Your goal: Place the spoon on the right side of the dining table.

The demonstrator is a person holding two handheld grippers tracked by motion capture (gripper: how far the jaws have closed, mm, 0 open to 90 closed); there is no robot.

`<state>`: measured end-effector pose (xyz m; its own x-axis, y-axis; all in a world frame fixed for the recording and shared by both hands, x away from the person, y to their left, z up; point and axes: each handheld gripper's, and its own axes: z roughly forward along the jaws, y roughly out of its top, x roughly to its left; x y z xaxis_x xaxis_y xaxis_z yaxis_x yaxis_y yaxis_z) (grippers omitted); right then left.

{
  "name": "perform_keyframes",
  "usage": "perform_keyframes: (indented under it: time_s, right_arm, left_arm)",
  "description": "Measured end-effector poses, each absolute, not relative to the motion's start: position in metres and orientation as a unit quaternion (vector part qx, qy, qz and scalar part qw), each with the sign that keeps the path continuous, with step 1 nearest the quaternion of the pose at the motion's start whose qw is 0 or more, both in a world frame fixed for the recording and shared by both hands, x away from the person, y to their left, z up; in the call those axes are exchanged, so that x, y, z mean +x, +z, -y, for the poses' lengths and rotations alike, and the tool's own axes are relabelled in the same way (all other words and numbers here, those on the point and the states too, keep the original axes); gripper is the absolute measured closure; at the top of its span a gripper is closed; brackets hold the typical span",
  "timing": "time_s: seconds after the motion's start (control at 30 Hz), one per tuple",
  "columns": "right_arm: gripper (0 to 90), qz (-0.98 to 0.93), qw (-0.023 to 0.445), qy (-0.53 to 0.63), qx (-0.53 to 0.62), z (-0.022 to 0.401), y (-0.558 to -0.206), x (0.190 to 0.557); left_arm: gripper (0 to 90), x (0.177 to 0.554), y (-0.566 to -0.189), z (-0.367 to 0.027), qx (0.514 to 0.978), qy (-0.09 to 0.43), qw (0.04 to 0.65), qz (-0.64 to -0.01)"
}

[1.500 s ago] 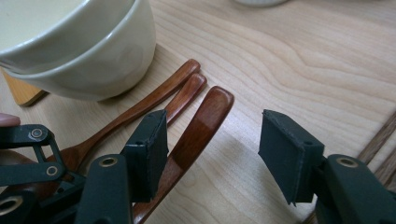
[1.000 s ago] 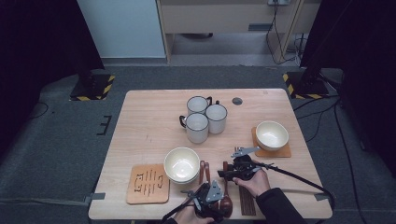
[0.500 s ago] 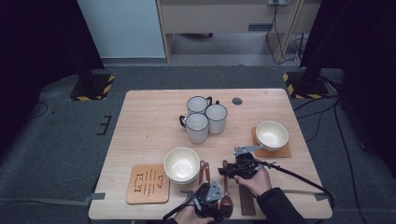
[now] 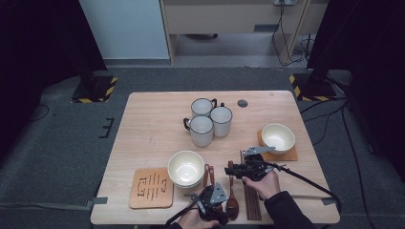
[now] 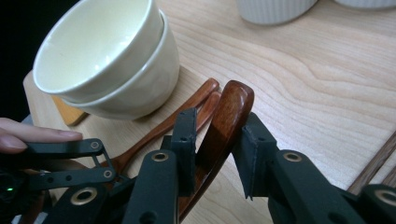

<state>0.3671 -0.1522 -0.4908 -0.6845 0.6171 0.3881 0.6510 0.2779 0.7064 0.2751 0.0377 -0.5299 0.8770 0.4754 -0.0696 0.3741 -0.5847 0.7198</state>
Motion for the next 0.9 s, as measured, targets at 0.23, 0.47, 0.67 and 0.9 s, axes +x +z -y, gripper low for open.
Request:
perform_keyframes:
  time_s: [0.23,0.47,0.67,0.9]
  right_arm:
    - [73.8,0.790,0.020,-0.467,-0.396,0.155,-0.484,0.366]
    - [75.1,0.785,0.025,-0.475,-0.397,0.155,-0.480,0.365]
    - [76.2,0.780,0.027,-0.481,-0.400,0.157,-0.476,0.364]
    - [77.9,0.773,0.028,-0.491,-0.401,0.159,-0.472,0.363]
  left_arm:
    - [26.4,0.277,-0.529,-0.038,0.884,0.067,0.388,-0.251]
    - [27.1,0.278,-0.529,-0.037,0.883,0.069,0.388,-0.256]
    - [28.0,0.280,-0.529,-0.038,0.882,0.071,0.387,-0.260]
    - [28.9,0.281,-0.529,-0.039,0.878,0.074,0.390,-0.268]
